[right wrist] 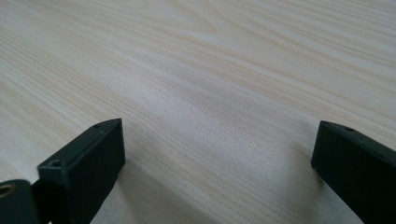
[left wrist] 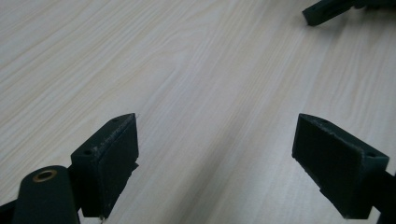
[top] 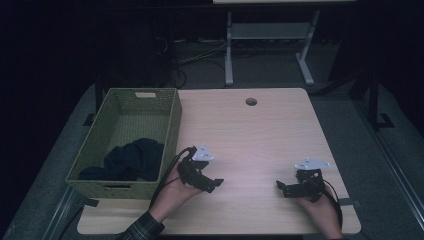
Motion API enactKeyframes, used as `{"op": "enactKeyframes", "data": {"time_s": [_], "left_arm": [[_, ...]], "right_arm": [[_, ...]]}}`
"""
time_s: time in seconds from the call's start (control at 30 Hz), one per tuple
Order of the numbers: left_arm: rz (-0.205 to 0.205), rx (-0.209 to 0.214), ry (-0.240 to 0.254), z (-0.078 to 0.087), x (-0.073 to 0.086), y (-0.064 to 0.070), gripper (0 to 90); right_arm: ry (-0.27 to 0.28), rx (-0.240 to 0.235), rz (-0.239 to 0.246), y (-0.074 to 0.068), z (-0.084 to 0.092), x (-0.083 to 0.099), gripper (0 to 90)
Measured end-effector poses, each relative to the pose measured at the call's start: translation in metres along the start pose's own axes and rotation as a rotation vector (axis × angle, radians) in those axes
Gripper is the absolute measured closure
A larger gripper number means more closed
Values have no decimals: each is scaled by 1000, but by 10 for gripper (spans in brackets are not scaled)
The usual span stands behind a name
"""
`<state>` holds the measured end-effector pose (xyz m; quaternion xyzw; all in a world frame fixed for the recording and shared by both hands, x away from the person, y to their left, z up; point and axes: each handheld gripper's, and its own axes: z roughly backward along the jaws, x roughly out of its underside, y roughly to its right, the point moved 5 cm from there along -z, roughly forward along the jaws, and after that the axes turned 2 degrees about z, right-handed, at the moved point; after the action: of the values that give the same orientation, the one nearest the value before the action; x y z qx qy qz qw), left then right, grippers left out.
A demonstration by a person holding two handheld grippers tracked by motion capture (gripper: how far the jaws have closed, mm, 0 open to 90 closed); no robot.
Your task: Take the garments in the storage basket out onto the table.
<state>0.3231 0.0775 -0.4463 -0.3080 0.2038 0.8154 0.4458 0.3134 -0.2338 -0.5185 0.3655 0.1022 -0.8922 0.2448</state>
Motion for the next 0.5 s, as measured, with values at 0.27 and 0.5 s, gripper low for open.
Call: {"op": "enactKeyframes", "data": {"time_s": [0.27,0.5], "left_arm": [[-15,19,11,13,-9,2,142],[-28,32,12,21,-16,3,142]], "right_arm": [[1,1,2,0,0,0,25],[2,0,1,0,0,0,25]]}}
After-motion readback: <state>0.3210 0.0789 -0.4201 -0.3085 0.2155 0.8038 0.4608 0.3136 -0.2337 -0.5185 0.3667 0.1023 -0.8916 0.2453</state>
